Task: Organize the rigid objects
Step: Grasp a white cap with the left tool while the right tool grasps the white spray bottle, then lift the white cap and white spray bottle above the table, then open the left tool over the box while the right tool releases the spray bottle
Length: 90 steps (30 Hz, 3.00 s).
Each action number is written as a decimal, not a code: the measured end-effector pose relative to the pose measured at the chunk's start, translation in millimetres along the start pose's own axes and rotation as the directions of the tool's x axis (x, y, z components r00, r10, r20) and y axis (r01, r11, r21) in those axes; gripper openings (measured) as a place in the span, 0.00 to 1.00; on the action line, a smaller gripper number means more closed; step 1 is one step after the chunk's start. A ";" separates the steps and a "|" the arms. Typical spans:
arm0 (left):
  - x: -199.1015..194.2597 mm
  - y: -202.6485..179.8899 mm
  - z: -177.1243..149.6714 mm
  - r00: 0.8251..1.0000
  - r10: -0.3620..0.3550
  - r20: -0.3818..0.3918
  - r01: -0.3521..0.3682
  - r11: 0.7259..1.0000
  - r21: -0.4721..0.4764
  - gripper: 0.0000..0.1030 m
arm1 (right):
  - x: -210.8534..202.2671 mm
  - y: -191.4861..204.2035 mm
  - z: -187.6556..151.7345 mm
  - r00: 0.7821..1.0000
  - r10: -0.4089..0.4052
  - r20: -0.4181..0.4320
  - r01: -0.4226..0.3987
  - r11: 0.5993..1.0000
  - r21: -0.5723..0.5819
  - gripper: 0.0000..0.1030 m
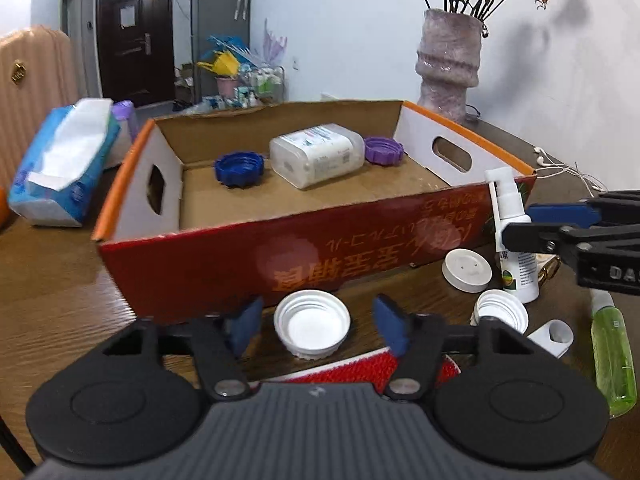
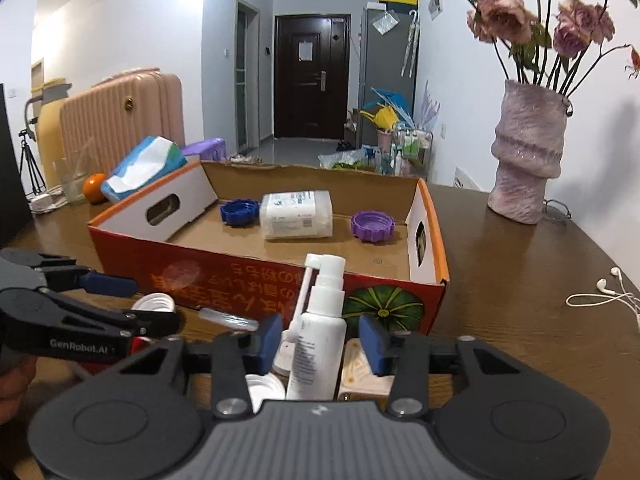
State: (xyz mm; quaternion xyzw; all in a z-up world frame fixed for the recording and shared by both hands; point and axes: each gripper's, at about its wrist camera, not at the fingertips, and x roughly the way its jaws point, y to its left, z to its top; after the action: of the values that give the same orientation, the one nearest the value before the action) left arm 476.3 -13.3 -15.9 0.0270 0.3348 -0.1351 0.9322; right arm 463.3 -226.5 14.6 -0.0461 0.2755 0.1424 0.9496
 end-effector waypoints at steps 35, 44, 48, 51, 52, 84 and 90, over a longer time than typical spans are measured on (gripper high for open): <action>-248.8 -24.2 -101.5 0.946 0.184 0.269 -0.123 0.966 -0.226 0.40 | -206.0 60.0 -62.6 0.973 0.060 0.222 -0.071 0.997 0.042 0.26; -294.6 -52.1 -124.6 0.930 0.164 0.329 -0.099 0.974 -0.206 0.40 | -260.6 65.5 -91.9 0.963 0.046 0.264 -0.061 0.997 0.047 0.26; -305.4 -63.3 -131.8 0.926 0.155 0.344 -0.094 0.978 -0.188 0.40 | -276.3 67.0 -102.9 0.960 0.037 0.279 -0.053 0.997 0.052 0.26; -313.1 -69.5 -138.7 0.922 0.149 0.357 -0.089 0.980 -0.179 0.40 | -287.5 68.9 -110.3 0.957 0.031 0.290 -0.049 0.997 0.054 0.26; -315.8 -71.1 -141.4 0.921 0.148 0.360 -0.088 0.980 -0.178 0.40 | -291.3 69.9 -112.8 0.956 0.029 0.293 -0.047 0.997 0.054 0.26; -273.1 -43.7 -92.5 0.902 0.129 0.412 -0.071 0.986 -0.153 0.40 | -250.9 54.3 -67.2 0.964 -0.004 0.267 0.002 1.000 0.006 0.26; -220.8 -9.8 -30.3 0.922 0.086 0.377 -0.034 0.989 -0.143 0.40 | -195.3 32.7 -8.5 0.975 0.058 0.214 -0.053 0.998 -0.029 0.26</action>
State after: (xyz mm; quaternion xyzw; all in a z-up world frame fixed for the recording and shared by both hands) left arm 291.8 33.1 100.5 -0.0520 0.1540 -0.0862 0.9829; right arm 291.5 -244.6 111.8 -0.0340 0.1709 0.1760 0.9688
